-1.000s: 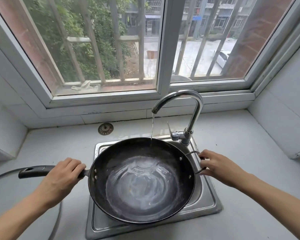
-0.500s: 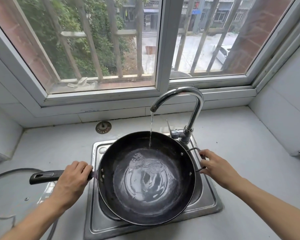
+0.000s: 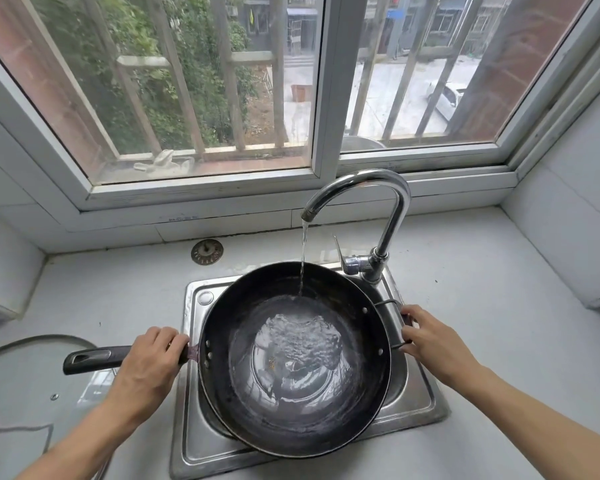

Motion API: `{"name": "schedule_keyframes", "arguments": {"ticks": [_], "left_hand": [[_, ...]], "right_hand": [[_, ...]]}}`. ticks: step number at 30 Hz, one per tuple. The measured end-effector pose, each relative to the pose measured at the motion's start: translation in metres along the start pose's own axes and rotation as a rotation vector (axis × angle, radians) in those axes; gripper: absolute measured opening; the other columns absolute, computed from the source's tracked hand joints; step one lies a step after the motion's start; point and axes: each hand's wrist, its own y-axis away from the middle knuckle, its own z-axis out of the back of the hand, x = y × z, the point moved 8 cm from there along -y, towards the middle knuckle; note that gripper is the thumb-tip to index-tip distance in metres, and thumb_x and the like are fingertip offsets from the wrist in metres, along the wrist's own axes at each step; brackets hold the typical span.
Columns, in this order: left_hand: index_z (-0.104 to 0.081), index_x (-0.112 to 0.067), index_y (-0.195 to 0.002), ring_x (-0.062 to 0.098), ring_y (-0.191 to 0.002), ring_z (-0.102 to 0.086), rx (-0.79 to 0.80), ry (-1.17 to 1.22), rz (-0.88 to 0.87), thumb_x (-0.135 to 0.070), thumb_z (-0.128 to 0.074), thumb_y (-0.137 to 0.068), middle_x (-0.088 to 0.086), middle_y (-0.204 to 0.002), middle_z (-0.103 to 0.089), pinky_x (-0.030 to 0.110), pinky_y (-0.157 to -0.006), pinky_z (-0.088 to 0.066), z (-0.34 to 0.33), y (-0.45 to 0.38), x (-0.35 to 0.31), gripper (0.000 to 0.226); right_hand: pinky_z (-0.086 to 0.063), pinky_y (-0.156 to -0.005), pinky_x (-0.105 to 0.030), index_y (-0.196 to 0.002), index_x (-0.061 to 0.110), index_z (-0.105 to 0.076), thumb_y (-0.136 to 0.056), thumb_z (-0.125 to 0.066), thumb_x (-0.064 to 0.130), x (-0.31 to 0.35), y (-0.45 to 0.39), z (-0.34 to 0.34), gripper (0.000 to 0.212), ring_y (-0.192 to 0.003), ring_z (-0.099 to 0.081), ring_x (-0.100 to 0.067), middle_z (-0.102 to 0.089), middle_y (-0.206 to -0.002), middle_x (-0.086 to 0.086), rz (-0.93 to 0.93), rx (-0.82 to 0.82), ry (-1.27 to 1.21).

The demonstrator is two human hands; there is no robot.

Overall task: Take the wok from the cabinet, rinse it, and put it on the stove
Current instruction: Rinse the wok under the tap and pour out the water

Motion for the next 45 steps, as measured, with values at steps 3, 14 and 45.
{"name": "schedule_keyframes", "arguments": {"ticks": [3, 14, 45], "left_hand": [[-0.058, -0.014, -0.092, 0.029, -0.075, -0.046, 0.005, 0.016, 0.007, -0.015, -0.057, -0.077, 0.007, -0.089, -0.054, 0.04, -0.061, -0.041, 0.001, 0.0, 0.0, 0.015], [-0.057, -0.018, -0.088, 0.026, -0.072, -0.049, 0.082, 0.065, 0.012, -0.019, -0.057, -0.071, 0.001, -0.083, -0.056, 0.037, -0.06, -0.04, 0.006, -0.003, 0.001, 0.018], [-0.056, -0.019, -0.079, 0.026, -0.066, -0.048, 0.132, 0.082, 0.058, -0.008, -0.087, -0.051, -0.001, -0.076, -0.051, 0.036, -0.054, -0.038, 0.018, -0.011, -0.004, 0.043]], "right_hand": [[-0.039, -0.048, -0.016, -0.066, 0.018, -0.058, -0.057, -0.091, 0.021, -0.002, 0.001, -0.002, 0.034, -0.071, -0.062, -0.014, -0.055, -0.113, 0.0, -0.024, 0.004, -0.049], [-0.046, -0.097, -0.032, -0.131, 0.026, -0.051, -0.088, -0.061, 0.043, 0.016, -0.048, 0.03, 0.047, -0.116, -0.05, -0.019, -0.051, -0.127, 0.003, -0.111, 0.018, -0.149], [-0.037, -0.109, -0.039, -0.153, 0.02, -0.014, -0.093, -0.056, 0.042, 0.024, -0.155, 0.014, 0.077, -0.134, -0.039, -0.022, -0.028, -0.153, 0.0, -0.105, 0.14, -0.32]]}}
